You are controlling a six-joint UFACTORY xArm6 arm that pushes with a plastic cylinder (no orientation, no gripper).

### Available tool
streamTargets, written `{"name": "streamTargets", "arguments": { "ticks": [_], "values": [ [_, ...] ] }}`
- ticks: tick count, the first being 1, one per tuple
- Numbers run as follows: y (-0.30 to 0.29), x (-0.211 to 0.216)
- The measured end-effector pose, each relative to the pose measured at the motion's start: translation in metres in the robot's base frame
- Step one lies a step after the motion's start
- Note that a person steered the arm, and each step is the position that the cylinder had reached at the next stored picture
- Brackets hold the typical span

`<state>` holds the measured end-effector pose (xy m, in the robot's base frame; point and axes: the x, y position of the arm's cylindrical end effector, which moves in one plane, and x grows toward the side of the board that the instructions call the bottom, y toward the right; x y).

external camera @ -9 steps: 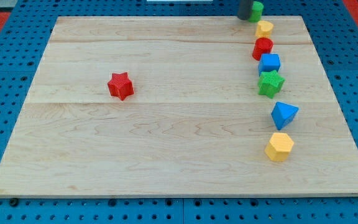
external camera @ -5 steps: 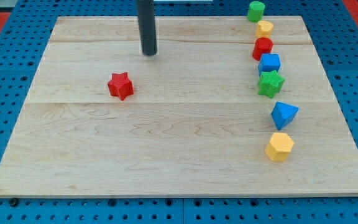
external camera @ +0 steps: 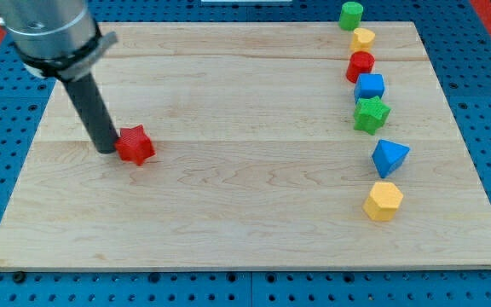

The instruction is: Slide the red star towards the green star

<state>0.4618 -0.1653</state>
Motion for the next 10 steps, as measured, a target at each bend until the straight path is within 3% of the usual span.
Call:
{"name": "streamTargets", "arguments": {
  "ticks": [6,8,10],
  "values": [
    [0.21,-0.004],
    [0.17,-0.013],
    [0.177,-0.056]
  ]
}}
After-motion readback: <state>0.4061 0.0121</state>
